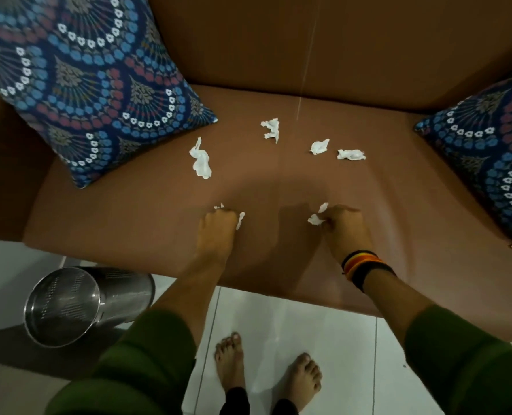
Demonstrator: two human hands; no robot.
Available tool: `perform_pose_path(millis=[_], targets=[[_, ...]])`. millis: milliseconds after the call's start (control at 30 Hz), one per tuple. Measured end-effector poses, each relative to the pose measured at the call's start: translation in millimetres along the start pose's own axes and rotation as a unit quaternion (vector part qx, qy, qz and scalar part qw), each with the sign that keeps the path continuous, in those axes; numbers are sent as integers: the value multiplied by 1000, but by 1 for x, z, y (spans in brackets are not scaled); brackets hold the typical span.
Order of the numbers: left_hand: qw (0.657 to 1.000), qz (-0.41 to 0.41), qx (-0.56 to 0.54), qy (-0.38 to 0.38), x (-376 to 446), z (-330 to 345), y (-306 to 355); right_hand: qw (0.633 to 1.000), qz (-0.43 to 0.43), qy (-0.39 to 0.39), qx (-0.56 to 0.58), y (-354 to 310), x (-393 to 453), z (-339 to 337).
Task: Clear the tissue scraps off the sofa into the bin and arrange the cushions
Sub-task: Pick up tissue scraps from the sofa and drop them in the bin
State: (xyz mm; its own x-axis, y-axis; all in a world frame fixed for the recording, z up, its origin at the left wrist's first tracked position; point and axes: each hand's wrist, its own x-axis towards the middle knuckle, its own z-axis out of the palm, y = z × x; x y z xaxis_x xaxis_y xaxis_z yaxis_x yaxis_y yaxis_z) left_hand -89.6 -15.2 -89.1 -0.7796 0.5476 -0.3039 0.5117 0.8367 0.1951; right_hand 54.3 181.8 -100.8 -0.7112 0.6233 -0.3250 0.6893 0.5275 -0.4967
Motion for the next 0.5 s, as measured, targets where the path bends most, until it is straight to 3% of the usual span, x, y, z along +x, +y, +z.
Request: perform_pose_path(millis=[100,233,367,500], targets=[[995,-39,-76,51,-23,-3,-9,999,-43,10,6,-25,-20,8],[985,-103,-110,87,-83,-28,-34,997,-52,-33,52,-71,-55,17],[970,-202,-96,100,-140,-46,-101,988,-102,-106,39,-141,-90,38],[940,-268,-169,125,-180,-46,-184,973,-162,-152,67,-222,-119,90]])
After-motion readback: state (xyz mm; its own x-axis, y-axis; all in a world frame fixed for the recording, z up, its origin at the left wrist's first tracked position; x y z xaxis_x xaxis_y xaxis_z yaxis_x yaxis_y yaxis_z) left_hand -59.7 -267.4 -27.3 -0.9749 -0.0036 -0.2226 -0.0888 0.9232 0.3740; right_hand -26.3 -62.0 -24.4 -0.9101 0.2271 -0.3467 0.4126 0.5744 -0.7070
